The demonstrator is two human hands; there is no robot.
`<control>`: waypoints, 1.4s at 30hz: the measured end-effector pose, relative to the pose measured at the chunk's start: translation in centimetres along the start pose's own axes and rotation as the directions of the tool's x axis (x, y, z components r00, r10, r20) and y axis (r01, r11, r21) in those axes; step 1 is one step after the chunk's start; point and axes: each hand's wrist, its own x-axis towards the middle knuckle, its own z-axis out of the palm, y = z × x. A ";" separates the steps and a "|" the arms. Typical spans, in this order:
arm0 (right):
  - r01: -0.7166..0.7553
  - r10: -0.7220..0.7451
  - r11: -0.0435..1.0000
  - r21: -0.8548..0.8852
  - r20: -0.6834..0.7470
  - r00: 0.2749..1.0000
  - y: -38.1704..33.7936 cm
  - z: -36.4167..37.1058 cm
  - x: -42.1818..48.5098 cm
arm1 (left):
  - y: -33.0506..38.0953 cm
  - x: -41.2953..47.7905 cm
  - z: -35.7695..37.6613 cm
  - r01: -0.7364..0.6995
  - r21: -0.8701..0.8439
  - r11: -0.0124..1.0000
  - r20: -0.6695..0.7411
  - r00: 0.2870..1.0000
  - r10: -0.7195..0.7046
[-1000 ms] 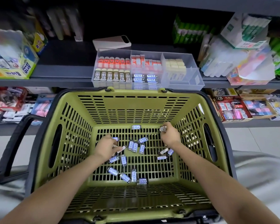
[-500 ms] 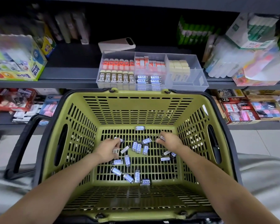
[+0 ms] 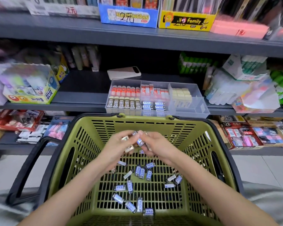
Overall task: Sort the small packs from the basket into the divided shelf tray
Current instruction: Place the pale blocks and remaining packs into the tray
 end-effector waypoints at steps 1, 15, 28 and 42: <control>0.041 -0.041 0.999 -0.009 -0.013 0.999 -0.6 0.2 0.1 | 0.7 -0.1 0.2 -0.058 0.000 0.998 -0.048 0.997 0.058; 0.308 -0.417 0.881 -0.358 -0.285 0.863 -8.4 -7.1 2.3 | 8.0 2.2 -2.2 -0.330 0.033 0.943 -0.349 0.881 0.320; 0.339 -0.384 0.923 -0.181 -0.374 0.844 -10.4 -3.0 8.2 | 7.6 4.3 -7.0 -0.424 -0.020 0.905 -0.504 0.786 0.357; 0.375 -0.631 0.477 -0.795 -0.012 0.776 -8.2 3.7 10.1 | 7.7 4.3 -9.8 -0.458 -0.290 0.840 -0.577 0.784 0.228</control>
